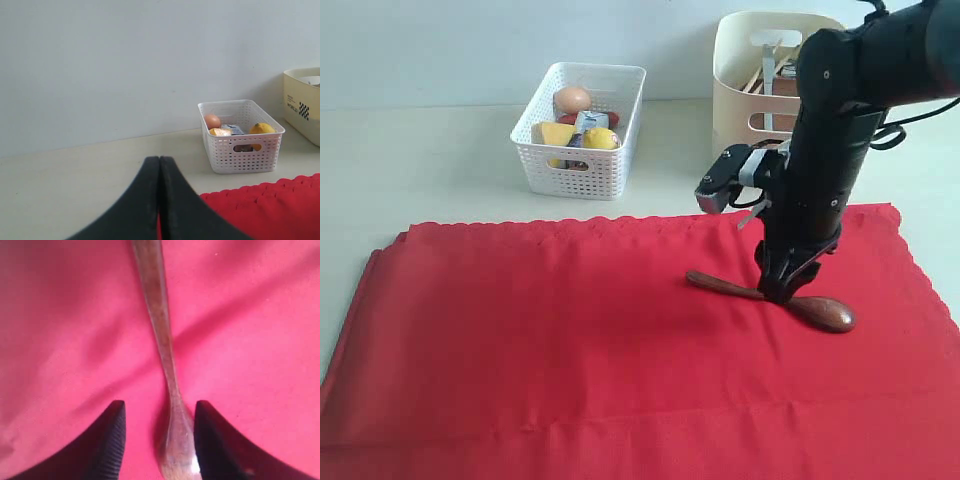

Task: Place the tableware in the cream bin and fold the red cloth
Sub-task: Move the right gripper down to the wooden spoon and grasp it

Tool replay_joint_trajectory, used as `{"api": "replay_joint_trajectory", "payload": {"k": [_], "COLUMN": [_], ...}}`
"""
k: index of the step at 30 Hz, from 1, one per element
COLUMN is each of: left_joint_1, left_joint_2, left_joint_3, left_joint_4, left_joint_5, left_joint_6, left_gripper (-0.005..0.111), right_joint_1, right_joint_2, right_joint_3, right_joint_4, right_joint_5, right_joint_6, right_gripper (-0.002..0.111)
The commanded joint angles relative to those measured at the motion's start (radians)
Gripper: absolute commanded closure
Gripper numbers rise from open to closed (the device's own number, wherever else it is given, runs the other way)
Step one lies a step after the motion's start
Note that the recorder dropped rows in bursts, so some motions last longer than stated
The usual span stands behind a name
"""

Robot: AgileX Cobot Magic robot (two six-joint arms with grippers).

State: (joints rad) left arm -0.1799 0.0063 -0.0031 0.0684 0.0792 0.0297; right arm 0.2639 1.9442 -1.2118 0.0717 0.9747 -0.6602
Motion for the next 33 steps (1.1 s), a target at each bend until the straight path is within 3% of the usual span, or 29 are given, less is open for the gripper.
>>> {"api": "replay_joint_trajectory", "payload": {"k": [1,13,27,33], "left_joint_1": [-0.008,-0.008,-0.008,-0.008], "left_joint_2": [-0.006,-0.006,-0.006,-0.006], "left_joint_3": [0.003,0.003,0.003,0.003], "left_joint_4": [0.0,0.0,0.0,0.0], "left_joint_5": [0.001,0.001,0.001,0.001], "left_joint_6": [0.001,0.001,0.001,0.001], "left_gripper": [0.106,0.106,0.106,0.106], "right_joint_1": [0.004,0.004,0.004,0.004], "right_joint_2": [0.034,0.112,0.126,0.098], "right_joint_3": [0.002,0.002,0.002,0.002], "right_joint_4": [-0.026,-0.02,-0.048,-0.046], "right_joint_5": [-0.061,-0.087,-0.083,-0.081], "right_joint_6": [0.036,0.034,0.04,0.043], "right_gripper": [0.065,0.067,0.108,0.108]}}
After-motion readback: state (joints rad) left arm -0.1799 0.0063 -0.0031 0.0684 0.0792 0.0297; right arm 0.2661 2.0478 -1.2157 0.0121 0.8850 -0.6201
